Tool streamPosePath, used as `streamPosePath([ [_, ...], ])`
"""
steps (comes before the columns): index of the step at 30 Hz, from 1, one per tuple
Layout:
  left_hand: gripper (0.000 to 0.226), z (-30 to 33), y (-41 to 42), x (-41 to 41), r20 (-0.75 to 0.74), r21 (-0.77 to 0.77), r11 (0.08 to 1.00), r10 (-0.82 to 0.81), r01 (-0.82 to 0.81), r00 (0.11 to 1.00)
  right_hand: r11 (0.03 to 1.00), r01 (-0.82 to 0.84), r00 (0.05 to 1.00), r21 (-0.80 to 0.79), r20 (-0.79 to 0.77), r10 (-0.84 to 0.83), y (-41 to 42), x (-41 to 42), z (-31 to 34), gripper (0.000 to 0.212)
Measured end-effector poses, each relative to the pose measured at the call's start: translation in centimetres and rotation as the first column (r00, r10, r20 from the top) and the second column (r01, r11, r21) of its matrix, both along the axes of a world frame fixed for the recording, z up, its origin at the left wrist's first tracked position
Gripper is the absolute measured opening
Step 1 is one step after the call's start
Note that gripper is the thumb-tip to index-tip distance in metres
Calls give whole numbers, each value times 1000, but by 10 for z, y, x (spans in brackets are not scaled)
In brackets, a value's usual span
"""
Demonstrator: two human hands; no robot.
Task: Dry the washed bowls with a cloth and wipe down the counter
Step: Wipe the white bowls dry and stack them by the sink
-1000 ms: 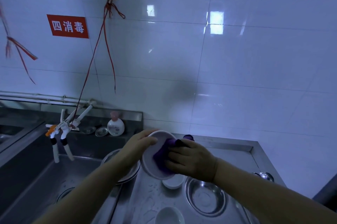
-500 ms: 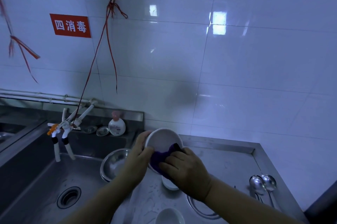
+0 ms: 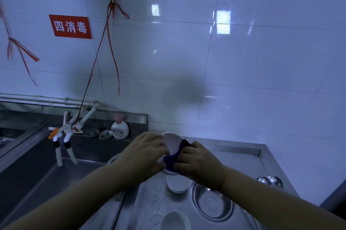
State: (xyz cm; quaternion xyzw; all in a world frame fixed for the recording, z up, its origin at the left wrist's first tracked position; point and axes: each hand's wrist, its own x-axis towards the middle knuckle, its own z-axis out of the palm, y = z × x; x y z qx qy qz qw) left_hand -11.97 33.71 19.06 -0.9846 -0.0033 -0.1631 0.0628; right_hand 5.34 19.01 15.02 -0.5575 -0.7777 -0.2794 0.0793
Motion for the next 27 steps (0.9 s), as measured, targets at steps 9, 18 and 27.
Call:
streamPosePath([
  [9,13,-2,-1,3,-144,60,991,-108,118,984,1000,16,984,-2,-176,-16,-4,-3,8,42],
  [18,10,1,-9,-2,7,-986,164,154,-19,988,869,333,715,365,-699,19,2,-8,29,60],
  [27,31,17,-23,12,158,-934,-311,86,178,984,817,328,800,474,-599,27,21,-34,32,43],
])
